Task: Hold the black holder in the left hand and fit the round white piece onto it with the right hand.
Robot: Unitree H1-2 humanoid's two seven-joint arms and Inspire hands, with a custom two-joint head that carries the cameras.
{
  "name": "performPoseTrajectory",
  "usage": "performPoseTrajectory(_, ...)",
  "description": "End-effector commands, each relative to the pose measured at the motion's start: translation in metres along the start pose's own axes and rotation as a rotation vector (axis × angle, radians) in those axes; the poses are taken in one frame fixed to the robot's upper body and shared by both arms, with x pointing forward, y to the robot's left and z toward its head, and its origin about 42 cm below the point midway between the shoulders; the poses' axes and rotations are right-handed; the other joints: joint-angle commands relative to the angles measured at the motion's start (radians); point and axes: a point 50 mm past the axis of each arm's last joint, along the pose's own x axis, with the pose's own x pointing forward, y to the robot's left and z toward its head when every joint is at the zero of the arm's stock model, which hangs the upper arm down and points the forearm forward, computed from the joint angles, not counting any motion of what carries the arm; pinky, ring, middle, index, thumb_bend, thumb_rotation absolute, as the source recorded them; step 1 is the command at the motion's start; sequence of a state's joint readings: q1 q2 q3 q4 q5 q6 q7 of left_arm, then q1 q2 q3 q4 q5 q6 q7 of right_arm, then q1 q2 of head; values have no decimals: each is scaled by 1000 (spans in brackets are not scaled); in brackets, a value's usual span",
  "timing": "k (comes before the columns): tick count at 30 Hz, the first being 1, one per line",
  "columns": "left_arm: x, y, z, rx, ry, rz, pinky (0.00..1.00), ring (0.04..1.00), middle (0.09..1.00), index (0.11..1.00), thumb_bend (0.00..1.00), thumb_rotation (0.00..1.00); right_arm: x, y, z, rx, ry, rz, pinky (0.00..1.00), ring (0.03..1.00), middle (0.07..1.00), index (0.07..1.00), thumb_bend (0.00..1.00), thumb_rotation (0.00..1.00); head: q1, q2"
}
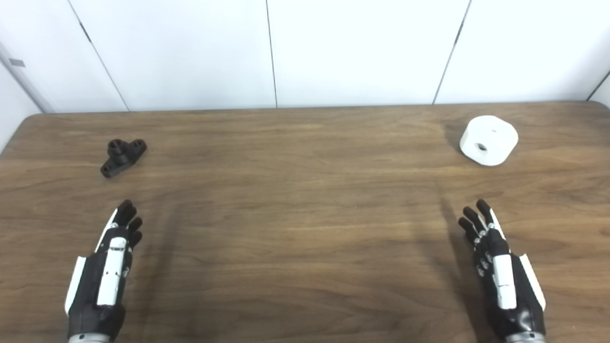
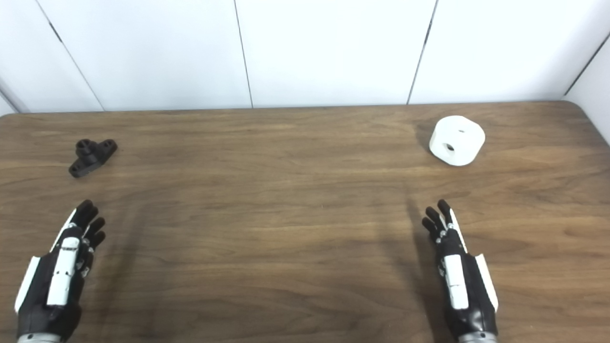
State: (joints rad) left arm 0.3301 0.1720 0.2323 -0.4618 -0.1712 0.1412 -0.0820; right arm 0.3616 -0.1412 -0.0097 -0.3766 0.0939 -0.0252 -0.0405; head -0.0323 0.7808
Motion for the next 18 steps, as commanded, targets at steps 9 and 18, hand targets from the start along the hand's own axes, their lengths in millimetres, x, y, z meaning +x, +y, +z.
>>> performPoseTrajectory(9, -1, -3, 1, 30, -52, -3, 961, 971, 980, 982, 401, 847, 4, 1, -2, 21, -18, -7, 1000, 949, 964, 998, 663, 1000, 152, -67)
performPoseTrajectory(18, -2, -11, -17, 36, -51, 0, 935, 939, 951, 949, 456, 802, 6, -8, -15, 19, -29, 2, 1000, 962, 977, 1000, 614, 1000, 264, -156)
